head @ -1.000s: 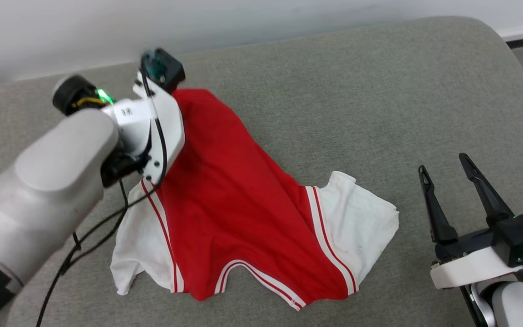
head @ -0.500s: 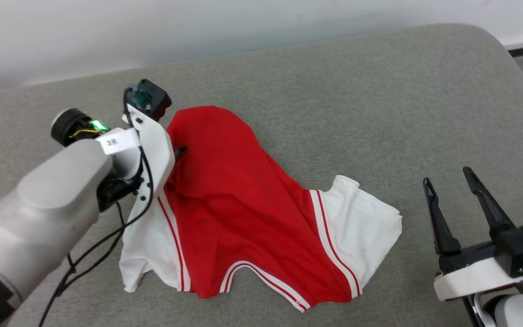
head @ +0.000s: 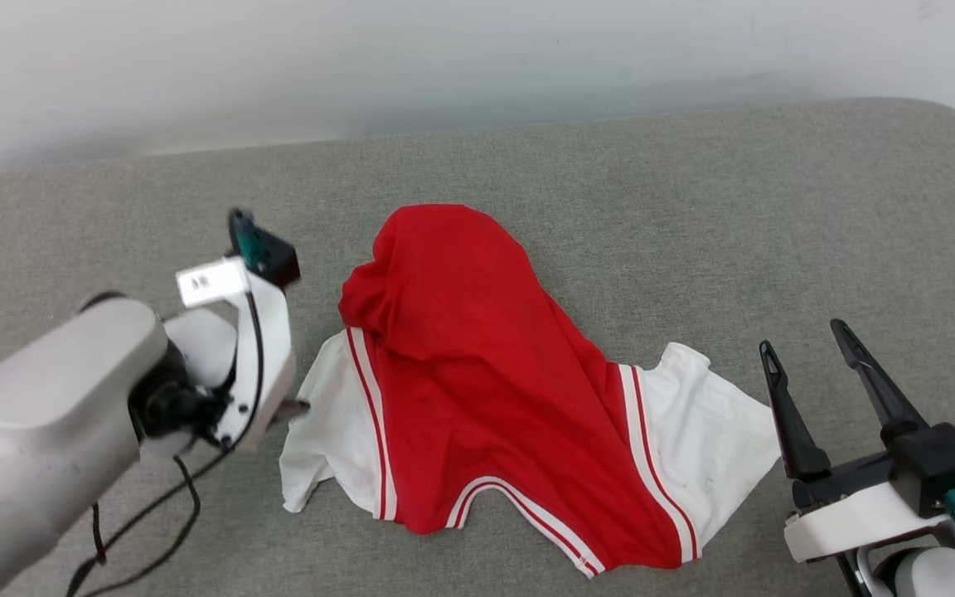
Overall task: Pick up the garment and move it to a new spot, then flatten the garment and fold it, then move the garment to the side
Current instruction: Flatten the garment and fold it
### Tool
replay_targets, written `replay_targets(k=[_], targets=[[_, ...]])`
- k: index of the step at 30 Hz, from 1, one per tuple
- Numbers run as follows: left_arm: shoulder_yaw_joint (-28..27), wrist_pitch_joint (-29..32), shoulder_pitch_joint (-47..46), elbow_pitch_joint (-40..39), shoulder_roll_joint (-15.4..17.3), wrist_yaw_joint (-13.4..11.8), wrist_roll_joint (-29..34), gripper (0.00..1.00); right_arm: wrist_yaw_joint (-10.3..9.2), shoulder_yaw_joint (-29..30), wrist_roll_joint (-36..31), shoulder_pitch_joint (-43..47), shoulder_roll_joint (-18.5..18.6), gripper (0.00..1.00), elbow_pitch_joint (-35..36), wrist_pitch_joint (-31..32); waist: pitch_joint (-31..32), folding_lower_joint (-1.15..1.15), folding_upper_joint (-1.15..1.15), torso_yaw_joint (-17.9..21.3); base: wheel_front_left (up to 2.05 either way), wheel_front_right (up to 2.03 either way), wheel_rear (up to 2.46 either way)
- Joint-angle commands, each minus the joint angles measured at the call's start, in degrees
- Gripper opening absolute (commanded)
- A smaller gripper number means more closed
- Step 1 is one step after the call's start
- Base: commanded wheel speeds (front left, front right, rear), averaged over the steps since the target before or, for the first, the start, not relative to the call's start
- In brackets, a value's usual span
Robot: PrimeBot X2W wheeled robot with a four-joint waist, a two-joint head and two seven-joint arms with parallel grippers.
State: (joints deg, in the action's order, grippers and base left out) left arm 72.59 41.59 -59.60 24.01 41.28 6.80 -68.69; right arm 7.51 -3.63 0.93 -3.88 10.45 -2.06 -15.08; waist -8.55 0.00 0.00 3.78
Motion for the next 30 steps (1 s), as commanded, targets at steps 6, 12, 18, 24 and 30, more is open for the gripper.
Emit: replay_targets(k=[6, 12, 18, 24, 30], targets=[[0.5, 5.0, 5.8, -3.3, 1.0, -0.3, 1.8, 1.0, -0.04, -0.3, 0.1, -1.1, 0.6, 1.0, 0.0, -0.1, -1.1, 0.0, 0.0, 0.7, 0.0, 0.0, 0.0], [0.8, 5.6, 10.3, -2.5, -0.4, -0.2, 5.3, 1.0, -0.04, -0.6, 0.2, -2.1, 0.4, 1.0, -0.1, -0.1, -2.3, 0.0, 0.0, 1.9, 0.0, 0.0, 0.0], [1.2, 3.2, 13.5, 0.0, -2.7, 0.3, 5.6, 0.0, -0.04, -0.3, 0.1, -1.7, 0.4, 1.0, -0.3, -0.1, -2.5, 0.0, 0.0, 2.4, 0.0, 0.0, 0.0], [-0.6, -3.5, 11.0, -1.5, -0.7, 0.5, 7.4, 0.0, -0.04, 0.7, 0.0, -2.7, 2.2, 1.0, 0.0, -0.1, -0.8, 0.0, 0.0, 1.4, 0.0, 0.0, 0.0], [-2.8, -9.2, 12.0, -6.0, 4.2, 0.1, 8.0, 0.0, -0.04, -5.1, 2.3, -8.1, 12.5, 1.0, -4.0, 5.6, 1.1, 0.0, 0.0, 0.0, 0.0, 0.0, 0.0]])
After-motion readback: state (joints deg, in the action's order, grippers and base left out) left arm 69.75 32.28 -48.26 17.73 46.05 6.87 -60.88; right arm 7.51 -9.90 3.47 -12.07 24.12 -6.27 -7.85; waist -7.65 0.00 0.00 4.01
